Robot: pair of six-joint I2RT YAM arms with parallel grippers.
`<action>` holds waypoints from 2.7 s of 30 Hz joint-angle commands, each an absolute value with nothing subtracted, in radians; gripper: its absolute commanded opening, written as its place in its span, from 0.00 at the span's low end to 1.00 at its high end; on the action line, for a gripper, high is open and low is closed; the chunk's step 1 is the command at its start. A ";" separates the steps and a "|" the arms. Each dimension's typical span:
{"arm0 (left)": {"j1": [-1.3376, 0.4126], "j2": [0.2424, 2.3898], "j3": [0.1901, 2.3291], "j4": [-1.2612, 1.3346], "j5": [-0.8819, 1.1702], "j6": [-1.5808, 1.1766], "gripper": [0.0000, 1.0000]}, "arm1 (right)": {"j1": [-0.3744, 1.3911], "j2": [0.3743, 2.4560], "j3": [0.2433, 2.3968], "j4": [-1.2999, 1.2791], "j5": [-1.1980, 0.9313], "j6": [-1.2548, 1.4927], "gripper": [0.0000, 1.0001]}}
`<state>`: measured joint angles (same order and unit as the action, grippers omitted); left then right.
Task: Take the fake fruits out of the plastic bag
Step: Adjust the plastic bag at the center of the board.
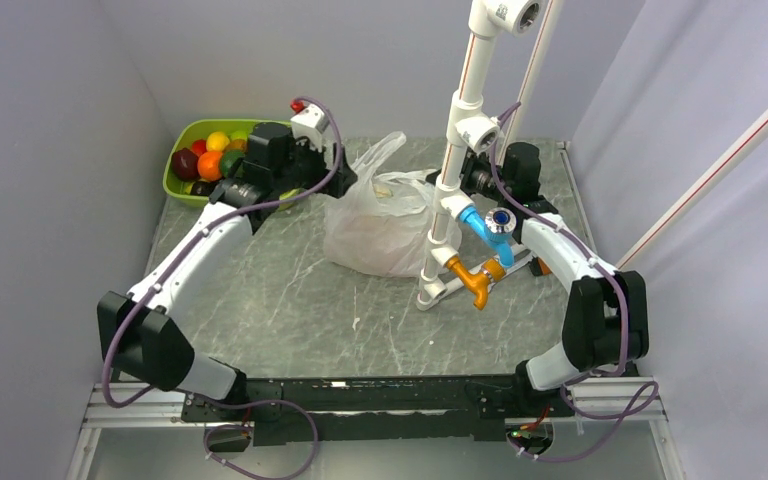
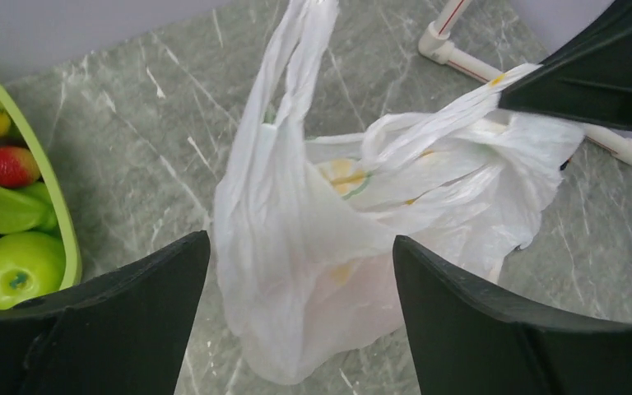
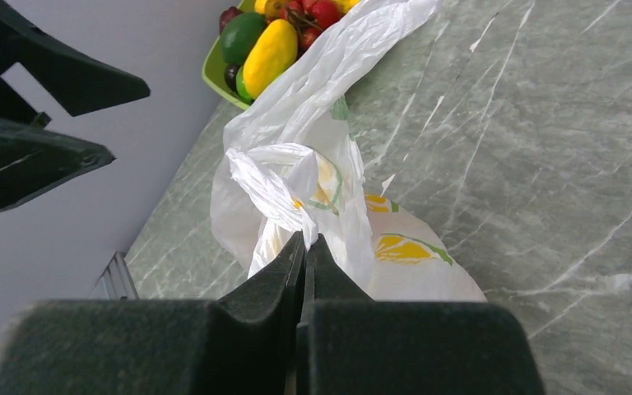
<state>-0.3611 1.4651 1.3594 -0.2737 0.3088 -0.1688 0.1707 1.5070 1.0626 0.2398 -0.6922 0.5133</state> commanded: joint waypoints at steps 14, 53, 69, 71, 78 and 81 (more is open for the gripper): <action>-0.556 1.956 1.920 -0.303 -0.125 -0.094 0.99 | 0.182 1.361 0.992 0.259 -0.657 0.417 0.00; -0.581 1.527 1.370 -0.207 0.295 -0.136 0.00 | 0.227 1.522 1.305 -0.065 -0.582 0.149 0.99; -0.587 1.524 1.368 -0.212 0.287 -0.139 0.00 | 0.312 1.671 1.571 -0.260 -0.669 -0.099 0.99; -0.587 1.527 1.367 -0.211 0.288 -0.142 0.00 | 0.317 1.697 1.594 -0.261 -0.704 -0.106 0.99; -0.587 1.526 1.365 -0.210 0.279 -0.141 0.00 | 0.351 1.783 1.683 -0.269 -0.741 -0.079 0.86; -0.587 1.530 1.364 -0.212 0.276 -0.138 0.00 | 0.358 1.793 1.685 -0.207 -0.773 -0.007 0.78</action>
